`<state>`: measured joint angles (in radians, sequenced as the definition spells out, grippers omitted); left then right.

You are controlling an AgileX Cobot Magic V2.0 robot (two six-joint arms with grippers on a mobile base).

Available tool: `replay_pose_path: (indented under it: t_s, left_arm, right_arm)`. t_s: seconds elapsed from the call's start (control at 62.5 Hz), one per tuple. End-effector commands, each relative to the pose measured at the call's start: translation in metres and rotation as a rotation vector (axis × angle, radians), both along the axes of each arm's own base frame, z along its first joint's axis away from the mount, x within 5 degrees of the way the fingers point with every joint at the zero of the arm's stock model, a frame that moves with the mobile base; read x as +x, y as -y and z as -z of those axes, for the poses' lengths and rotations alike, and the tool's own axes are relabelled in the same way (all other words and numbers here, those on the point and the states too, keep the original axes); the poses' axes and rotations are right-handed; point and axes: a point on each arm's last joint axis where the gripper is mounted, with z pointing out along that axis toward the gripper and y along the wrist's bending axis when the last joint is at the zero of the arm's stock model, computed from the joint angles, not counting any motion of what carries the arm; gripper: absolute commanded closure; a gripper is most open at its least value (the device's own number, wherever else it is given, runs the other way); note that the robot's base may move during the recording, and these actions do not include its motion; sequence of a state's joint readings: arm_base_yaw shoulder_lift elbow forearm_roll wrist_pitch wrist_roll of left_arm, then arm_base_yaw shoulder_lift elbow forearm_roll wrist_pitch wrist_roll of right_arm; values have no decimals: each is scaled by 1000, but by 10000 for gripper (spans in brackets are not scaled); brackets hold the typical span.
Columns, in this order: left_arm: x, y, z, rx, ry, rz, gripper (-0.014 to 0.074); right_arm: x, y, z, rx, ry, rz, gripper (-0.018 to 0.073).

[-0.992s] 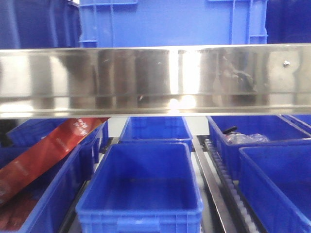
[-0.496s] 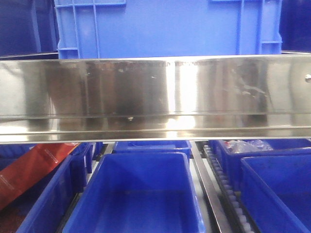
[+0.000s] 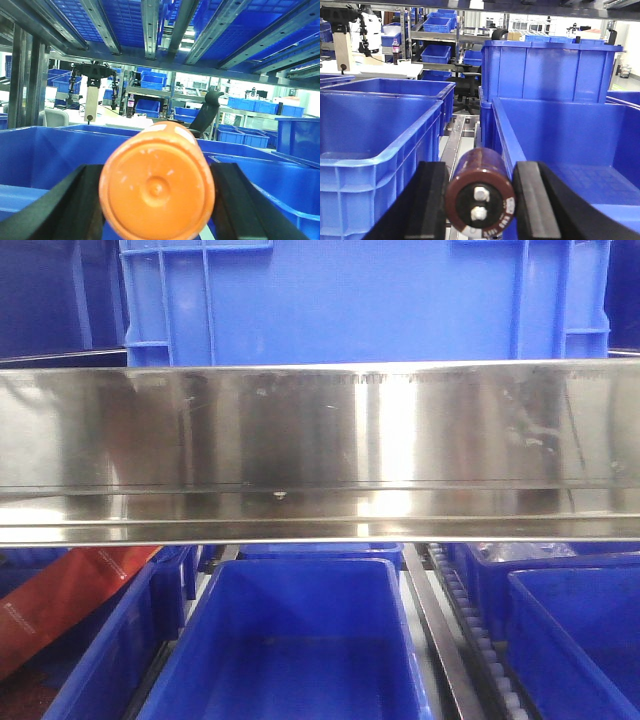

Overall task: Place cylindrical capacitor in blue bin on shelf
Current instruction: 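Lower both grippers into the blue bins and open them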

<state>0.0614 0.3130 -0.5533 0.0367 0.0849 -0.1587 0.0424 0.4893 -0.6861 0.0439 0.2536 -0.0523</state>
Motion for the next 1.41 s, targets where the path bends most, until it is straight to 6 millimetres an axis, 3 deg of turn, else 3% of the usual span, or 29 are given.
replay_pose_path:
  t_s: [0.0, 0.544, 0.704, 0.88, 1.04, 1.216, 1.392]
  left_arm:
    - [-3, 0, -3, -1, 33, 0, 708]
    - [-2, 0, -8, -4, 57, 2, 708]
    - [9, 1, -32, -10, -39, 17, 708]
    - [50, 13, -65, 75, -95, 129, 708]
    - [103, 51, -81, 162, -161, 313, 708]
    - [162, 100, -85, 191, -214, 443, 708]
    - [222, 138, -72, 205, -257, 481, 708]
  right_arm:
    - [-1, 0, -3, -8, 33, 3, 721]
    - [2, 0, -8, -4, 81, 0, 721]
    - [19, -9, -25, -2, 84, -67, 721]
    - [59, -35, -44, -30, 46, -201, 721]
    - [101, -68, -54, -36, 18, -302, 721]
    - [143, -91, -54, -44, -19, -331, 721]
    - [174, -104, -44, -36, -2, -330, 721]
